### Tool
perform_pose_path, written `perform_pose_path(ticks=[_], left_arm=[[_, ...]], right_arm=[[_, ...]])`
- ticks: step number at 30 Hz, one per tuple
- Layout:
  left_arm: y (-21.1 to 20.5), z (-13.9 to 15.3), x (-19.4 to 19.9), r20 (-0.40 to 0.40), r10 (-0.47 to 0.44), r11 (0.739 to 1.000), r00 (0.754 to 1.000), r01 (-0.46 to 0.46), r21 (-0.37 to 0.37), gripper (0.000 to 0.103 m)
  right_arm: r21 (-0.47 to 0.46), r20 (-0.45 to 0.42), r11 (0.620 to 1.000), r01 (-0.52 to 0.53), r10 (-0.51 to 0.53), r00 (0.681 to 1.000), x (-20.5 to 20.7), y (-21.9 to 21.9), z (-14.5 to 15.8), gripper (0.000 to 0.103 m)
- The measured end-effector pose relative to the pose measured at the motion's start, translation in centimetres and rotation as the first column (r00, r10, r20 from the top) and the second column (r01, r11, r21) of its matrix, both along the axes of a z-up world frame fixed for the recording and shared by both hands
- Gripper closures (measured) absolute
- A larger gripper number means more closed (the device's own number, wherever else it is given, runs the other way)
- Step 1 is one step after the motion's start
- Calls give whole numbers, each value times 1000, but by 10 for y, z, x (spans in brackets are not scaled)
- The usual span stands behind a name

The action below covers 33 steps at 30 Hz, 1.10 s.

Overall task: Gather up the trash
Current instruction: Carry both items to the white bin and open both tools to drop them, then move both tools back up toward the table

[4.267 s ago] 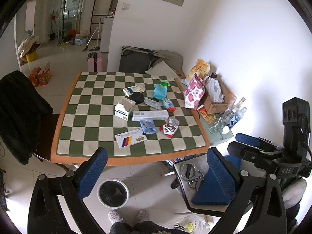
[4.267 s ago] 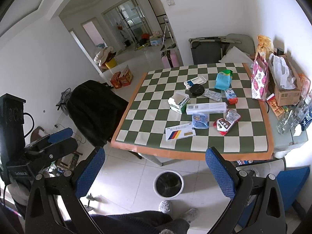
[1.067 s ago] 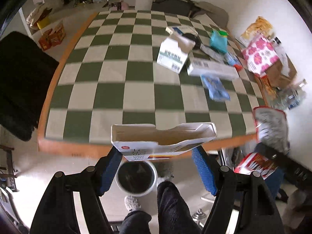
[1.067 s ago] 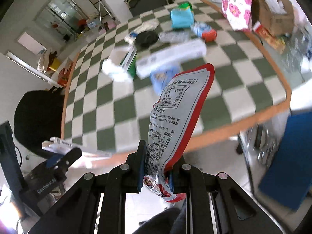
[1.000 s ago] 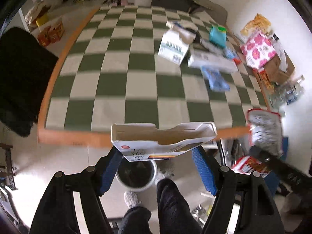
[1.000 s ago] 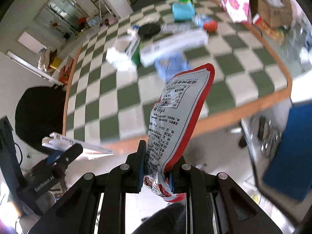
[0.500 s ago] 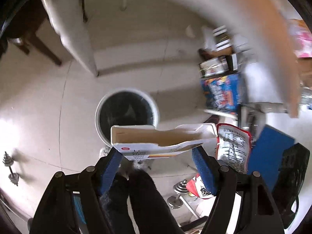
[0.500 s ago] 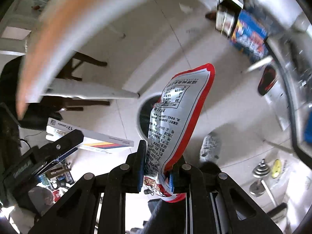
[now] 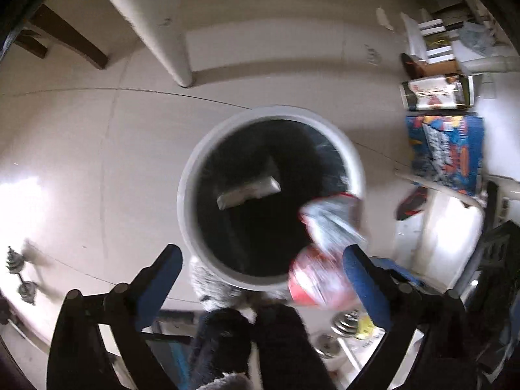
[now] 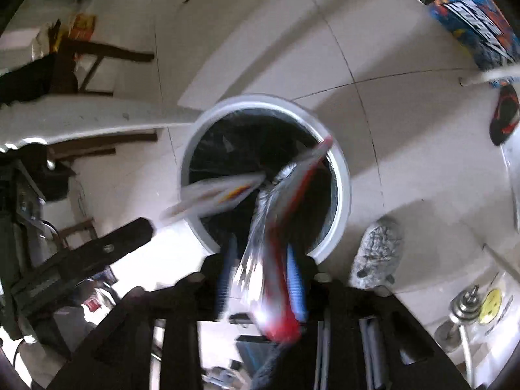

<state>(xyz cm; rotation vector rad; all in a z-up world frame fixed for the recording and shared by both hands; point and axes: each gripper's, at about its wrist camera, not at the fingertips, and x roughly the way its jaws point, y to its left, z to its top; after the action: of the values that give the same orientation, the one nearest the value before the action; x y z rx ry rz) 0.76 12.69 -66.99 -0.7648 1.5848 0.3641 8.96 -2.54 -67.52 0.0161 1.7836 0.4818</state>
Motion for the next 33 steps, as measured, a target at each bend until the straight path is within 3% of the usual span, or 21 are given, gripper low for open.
perform_pose_path(ticks=[1, 3, 5, 8, 11, 18, 22, 33], left_arm=[[2, 2, -3, -4, -6, 1000, 1000, 6, 24, 1], [2, 9, -8, -27, -27, 995, 999, 29, 92, 1], [2, 17, -13, -39, -43, 989, 998, 48, 139, 1], [0, 30, -17, -50, -71, 978, 996, 80, 193, 1], [-3, 46, -22, -48, -80, 976, 996, 88, 200, 1], [-11, 97, -26, -28, -85, 974, 996, 89, 207, 1], [-18, 135, -31, 0, -97, 972, 995, 95, 213, 1], [-34, 273, -61, 48, -124, 965, 991, 110, 238, 1]], right_arm=[[-3, 7, 1000, -7, 7, 1000, 0, 1, -4, 38], [-25, 27, 999, -37, 37, 999, 0, -1, -8, 15], [-88, 67, 994, -71, 77, 995, -2, 0, -6, 2], [-187, 128, 975, -118, 143, 981, -5, 0, 1, 2], [-256, 151, 955, -151, 193, 969, -8, 2, 11, 2], [-282, 184, 948, -149, 205, 961, -17, 6, 56, 2], [-278, 209, 950, -142, 204, 956, -22, 1, 108, 2], [-242, 251, 958, -151, 213, 944, -57, -8, 272, 2]])
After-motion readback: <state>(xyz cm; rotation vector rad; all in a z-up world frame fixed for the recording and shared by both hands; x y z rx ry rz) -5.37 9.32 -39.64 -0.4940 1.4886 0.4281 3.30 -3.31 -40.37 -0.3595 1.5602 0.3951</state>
